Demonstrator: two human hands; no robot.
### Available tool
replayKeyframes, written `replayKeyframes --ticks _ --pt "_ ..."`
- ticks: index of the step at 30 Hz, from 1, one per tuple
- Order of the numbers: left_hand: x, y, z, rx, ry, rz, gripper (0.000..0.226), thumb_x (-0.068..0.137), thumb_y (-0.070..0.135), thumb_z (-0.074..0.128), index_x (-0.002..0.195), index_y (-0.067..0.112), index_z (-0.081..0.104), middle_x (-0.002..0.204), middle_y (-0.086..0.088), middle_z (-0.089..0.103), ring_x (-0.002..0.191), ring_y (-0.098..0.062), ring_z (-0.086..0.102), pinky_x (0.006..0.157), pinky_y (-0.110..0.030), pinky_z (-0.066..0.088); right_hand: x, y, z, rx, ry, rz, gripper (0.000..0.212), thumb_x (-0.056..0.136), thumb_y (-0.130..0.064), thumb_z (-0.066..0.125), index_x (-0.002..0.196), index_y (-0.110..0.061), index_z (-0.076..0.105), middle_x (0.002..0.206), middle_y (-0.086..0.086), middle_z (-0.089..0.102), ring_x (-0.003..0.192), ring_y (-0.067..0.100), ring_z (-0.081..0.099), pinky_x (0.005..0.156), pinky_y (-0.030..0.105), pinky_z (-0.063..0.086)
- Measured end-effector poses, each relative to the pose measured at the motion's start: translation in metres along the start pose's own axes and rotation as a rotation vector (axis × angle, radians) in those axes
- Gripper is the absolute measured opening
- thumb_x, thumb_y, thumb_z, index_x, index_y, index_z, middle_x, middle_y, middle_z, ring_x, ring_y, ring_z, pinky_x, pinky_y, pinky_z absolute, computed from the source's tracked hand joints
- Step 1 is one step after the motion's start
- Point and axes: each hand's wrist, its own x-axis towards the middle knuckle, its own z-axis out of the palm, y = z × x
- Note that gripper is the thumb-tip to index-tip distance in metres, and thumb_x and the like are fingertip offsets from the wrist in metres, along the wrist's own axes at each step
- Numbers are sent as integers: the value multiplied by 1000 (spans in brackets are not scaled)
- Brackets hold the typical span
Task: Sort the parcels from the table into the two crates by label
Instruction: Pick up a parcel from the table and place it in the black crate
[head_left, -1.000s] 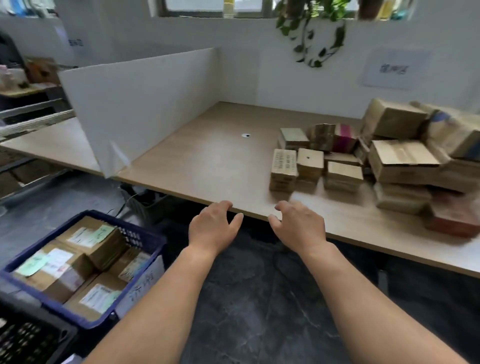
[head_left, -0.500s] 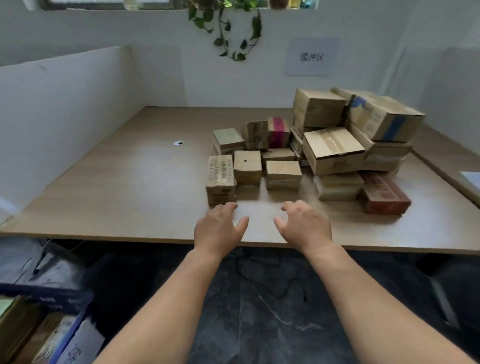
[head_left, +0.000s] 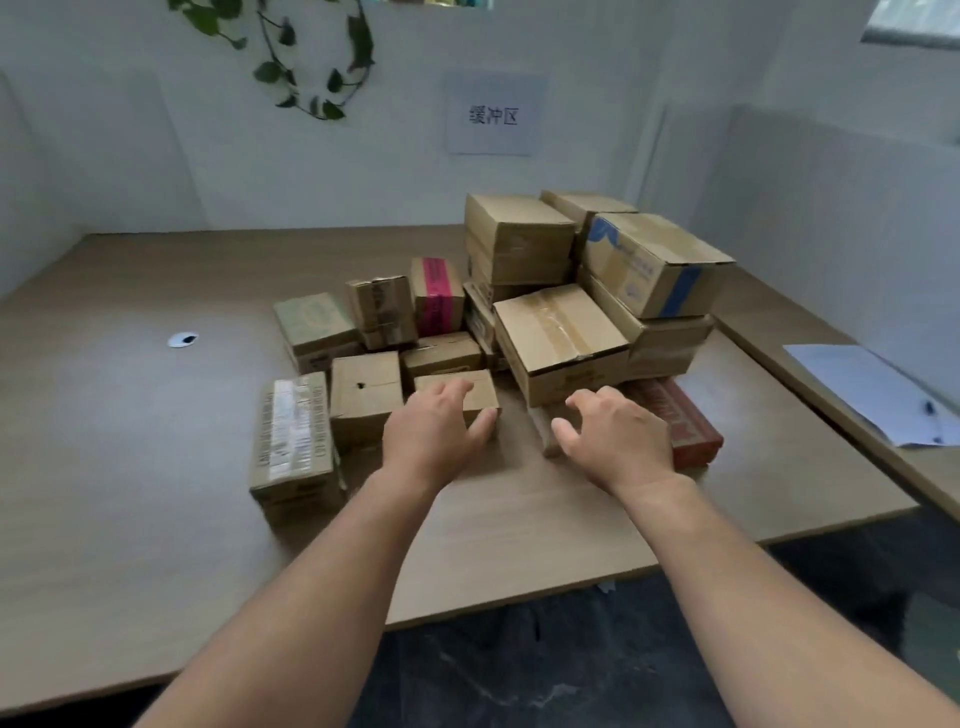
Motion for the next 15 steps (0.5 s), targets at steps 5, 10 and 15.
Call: replayKeyframes --ticks 5,10,15 --pt "51 52 27 26 -8 47 55 95 53 43 141 24 41 136 0 52 124 -19 49 89 -35 45 39 58 -12 -9 21 27 42 100 -43 40 132 -20 54 126 6 57 113 26 56 88 37 46" --pt "101 116 47 1 29 12 55 94 55 43 140 27 41 137 2 52 123 -20 50 89 -36 46 85 123 -35 -5 58 12 41 99 -44 41 131 -22 55 126 6 56 114 26 55 84 34 43" --pt "150 183 55 -32 62 -34 56 94 57 41 142 28 39 140 3 50 127 -18 48 90 -34 42 136 186 -65 35 167 -28 40 98 -43 43 129 -21 56 123 7 58 113 26 56 81 34 43"
